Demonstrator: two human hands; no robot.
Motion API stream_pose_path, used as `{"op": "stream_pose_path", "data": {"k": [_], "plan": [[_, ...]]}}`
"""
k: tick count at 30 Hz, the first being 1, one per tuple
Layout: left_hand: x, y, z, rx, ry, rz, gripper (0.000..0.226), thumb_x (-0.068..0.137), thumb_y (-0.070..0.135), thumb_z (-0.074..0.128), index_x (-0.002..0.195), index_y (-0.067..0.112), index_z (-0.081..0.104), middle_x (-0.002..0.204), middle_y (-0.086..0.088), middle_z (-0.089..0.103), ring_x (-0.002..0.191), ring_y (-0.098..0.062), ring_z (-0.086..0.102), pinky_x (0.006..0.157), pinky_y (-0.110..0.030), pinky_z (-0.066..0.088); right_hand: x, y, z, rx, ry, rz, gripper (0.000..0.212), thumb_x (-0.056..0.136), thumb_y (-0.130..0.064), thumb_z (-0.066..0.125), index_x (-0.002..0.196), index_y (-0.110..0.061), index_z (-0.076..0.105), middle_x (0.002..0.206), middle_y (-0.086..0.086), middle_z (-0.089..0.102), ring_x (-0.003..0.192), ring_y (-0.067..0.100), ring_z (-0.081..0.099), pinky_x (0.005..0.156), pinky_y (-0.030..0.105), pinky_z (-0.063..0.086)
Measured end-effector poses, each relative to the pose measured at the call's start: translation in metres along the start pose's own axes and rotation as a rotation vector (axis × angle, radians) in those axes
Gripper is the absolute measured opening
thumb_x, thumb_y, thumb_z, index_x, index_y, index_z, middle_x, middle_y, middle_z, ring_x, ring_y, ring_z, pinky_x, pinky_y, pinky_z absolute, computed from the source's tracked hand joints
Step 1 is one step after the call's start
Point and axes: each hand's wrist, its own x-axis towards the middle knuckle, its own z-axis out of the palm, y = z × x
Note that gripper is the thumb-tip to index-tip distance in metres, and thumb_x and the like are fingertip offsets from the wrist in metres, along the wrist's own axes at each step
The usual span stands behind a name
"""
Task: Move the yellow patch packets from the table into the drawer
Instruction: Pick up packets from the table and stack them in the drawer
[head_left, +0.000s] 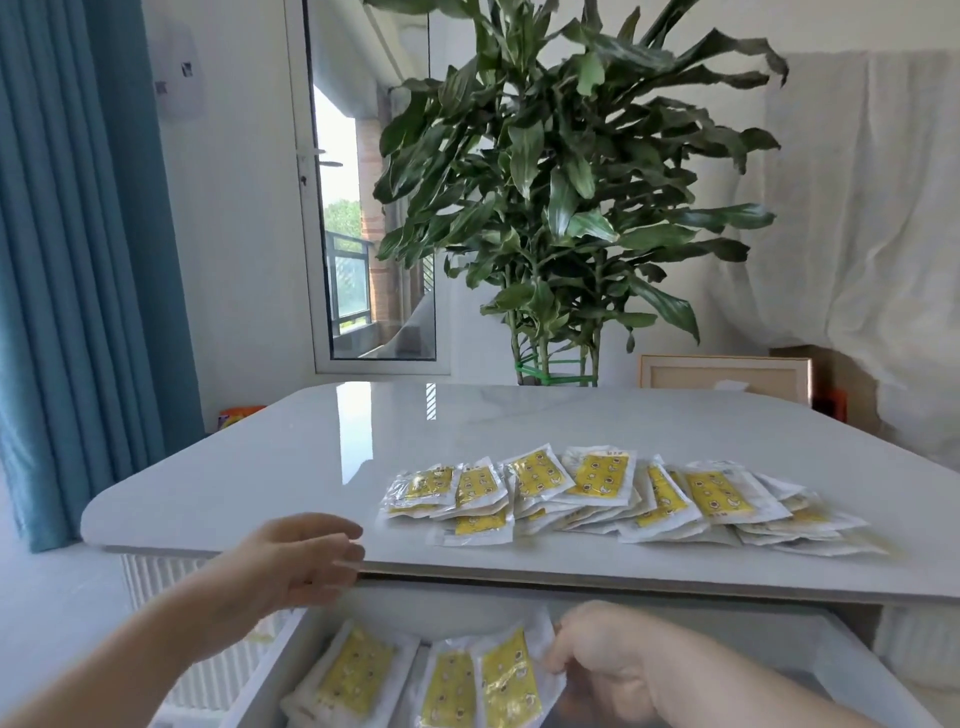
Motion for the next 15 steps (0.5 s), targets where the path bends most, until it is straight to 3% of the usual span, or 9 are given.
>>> {"op": "stream_pose_path", "data": {"k": [2,5,8,12,15], "plan": [[0.003,0.000,0.006,0.001,0.053,0.019,0.032,0.081,0.023,0.072,0.108,0.007,0.066,0.105,-0.015,0.073,0.095,-0.028,0.071,0.091,-0.044,0.055,0.012,-0.002,0.009,-0.034,0.021,0.031,0.018,0.086,0.015,0.047,0.082,-0.001,0.052,0.072,0.013,0.053,0.061,0.025,0.055,0.063,0.037,0.052],[0.006,0.002,0.013,0.017,0.079,0.034,0.032,0.079,0.022,0.070,0.106,0.006,0.067,0.100,-0.014,0.074,0.093,-0.029,0.071,0.086,-0.041,0.057,0.030,-0.005,0.026,-0.038,0.032,0.066,0.024,0.086,0.016,0.044,0.077,-0.003,0.056,0.070,0.011,0.056,0.067,0.025,0.057,0.074,0.037,0.053],[0.005,0.008,0.015,-0.024,0.067,0.071,0.040,0.073,0.030,0.066,0.105,0.005,0.068,0.101,-0.016,0.073,0.095,-0.031,0.070,0.086,-0.042,0.057,0.039,-0.008,0.047,-0.165,0.050,0.026,0.028,0.089,0.013,0.044,0.070,-0.007,0.048,0.071,0.005,0.047,0.060,0.014,0.051,0.054,0.019,0.050],[0.006,0.013,0.017,-0.044,0.037,0.114,0.060,0.057,0.043,0.080,0.101,0.004,0.070,0.099,-0.018,0.073,0.093,-0.032,0.069,0.078,-0.038,0.059,0.045,-0.005,0.058,-0.213,0.047,-0.009,0.018,0.087,0.006,0.047,0.088,-0.011,0.053,0.081,0.003,0.046,0.064,0.015,0.051,0.056,0.026,0.053],[0.008,0.015,0.023,-0.056,0.046,0.113,0.028,0.088,0.024,0.063,0.103,0.000,0.068,0.100,-0.022,0.071,0.089,-0.032,0.069,0.081,-0.043,0.056,0.039,-0.007,0.053,-0.288,-0.012,0.006,0.018,0.086,-0.009,0.056,0.105,-0.009,0.054,0.090,0.009,0.053,0.072,0.018,0.057,0.069,0.026,0.057]]}}
